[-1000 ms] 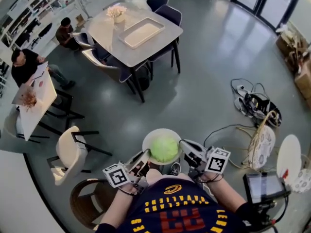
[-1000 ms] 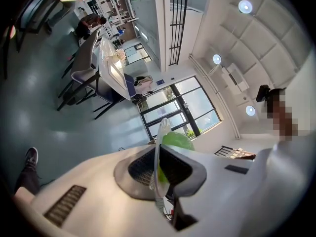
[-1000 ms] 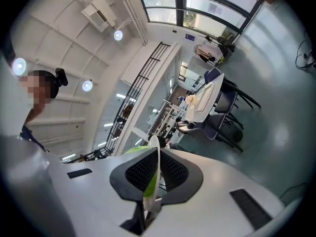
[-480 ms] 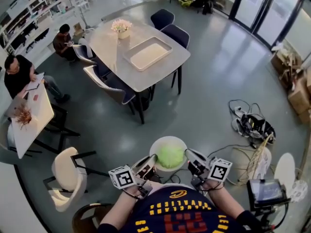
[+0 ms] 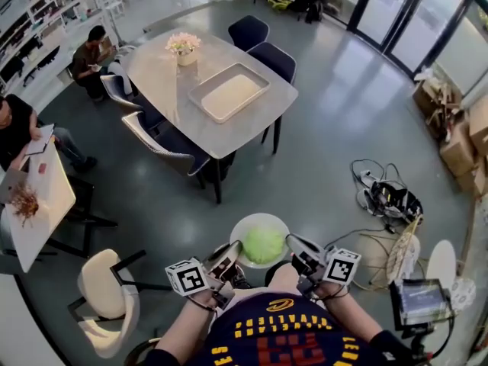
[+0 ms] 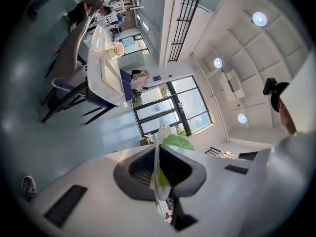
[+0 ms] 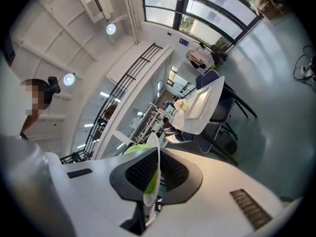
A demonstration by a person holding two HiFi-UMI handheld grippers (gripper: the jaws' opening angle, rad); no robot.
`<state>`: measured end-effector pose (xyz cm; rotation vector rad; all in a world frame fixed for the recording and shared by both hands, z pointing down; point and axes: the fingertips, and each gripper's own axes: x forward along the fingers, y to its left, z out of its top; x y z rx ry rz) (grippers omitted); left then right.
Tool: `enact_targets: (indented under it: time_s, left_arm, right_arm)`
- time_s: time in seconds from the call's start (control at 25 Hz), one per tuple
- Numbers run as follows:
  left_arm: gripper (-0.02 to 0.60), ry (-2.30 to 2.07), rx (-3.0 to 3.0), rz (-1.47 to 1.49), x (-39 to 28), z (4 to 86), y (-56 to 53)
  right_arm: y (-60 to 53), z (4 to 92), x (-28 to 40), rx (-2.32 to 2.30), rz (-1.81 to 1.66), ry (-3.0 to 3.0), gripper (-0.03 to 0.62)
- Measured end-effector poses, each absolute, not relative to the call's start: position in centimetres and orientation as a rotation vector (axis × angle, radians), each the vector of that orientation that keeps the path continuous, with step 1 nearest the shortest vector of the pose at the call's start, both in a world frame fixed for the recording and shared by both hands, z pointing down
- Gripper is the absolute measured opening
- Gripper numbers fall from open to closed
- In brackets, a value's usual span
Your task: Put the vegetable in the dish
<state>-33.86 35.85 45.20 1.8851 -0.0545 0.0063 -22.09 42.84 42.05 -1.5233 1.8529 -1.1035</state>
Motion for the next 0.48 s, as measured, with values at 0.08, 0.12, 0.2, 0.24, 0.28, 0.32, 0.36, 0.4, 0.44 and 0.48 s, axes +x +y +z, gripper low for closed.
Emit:
enact_targets:
  time_s: [0.08, 0.12, 0.2, 0.24, 0.28, 0.32, 0.36, 0.4, 0.44, 0.48]
  left_arm:
    - [0.018, -0.048, 1.89, 0.002, -33.6, 45.2, 34.9]
    - [0.018, -0.046, 1.889, -0.001, -33.4, 45.2, 34.4]
    - [0.018, -0.045, 1.884, -0.005, -32.8, 45.3, 33.6]
    - [0.018, -0.049, 1.885, -0.001, -32.6, 45.4, 33.2]
    - [0.018, -0.057, 1.886, 0.006, -32.4, 45.5, 32.9]
    - [0.018, -0.067, 1.888, 0.014, -32.1, 45.7, 32.5]
    - [0.018, -0.079, 1.889, 0.022, -31.9, 45.9, 32.0]
    - [0.018, -0.092, 1.89, 0.029, -31.7, 46.0, 31.5]
    - [0.018, -0.105, 1.89, 0.034, -31.4, 46.2, 30.9]
    - [0.018, -0.119, 1.888, 0.037, -30.9, 46.3, 30.3]
  right_arm:
    - [41.9, 42.0, -21.8, -1.529, -1.098, 1.85, 0.017]
    - [41.5, 42.1, -21.7, -1.531, -1.099, 1.847, 0.017]
    - [40.7, 42.5, -21.2, -1.53, -1.107, 1.836, 0.017]
    - [40.3, 42.7, -20.9, -1.526, -1.112, 1.831, 0.017]
    - [39.9, 42.9, -20.6, -1.521, -1.117, 1.827, 0.017]
    - [39.5, 43.1, -20.2, -1.515, -1.122, 1.825, 0.017]
    - [39.0, 43.3, -19.9, -1.509, -1.126, 1.824, 0.017]
    - [38.4, 43.5, -19.5, -1.501, -1.13, 1.825, 0.017]
    - [37.7, 43.6, -19.0, -1.489, -1.131, 1.827, 0.017]
    - [36.9, 43.8, -18.5, -1.477, -1.134, 1.829, 0.017]
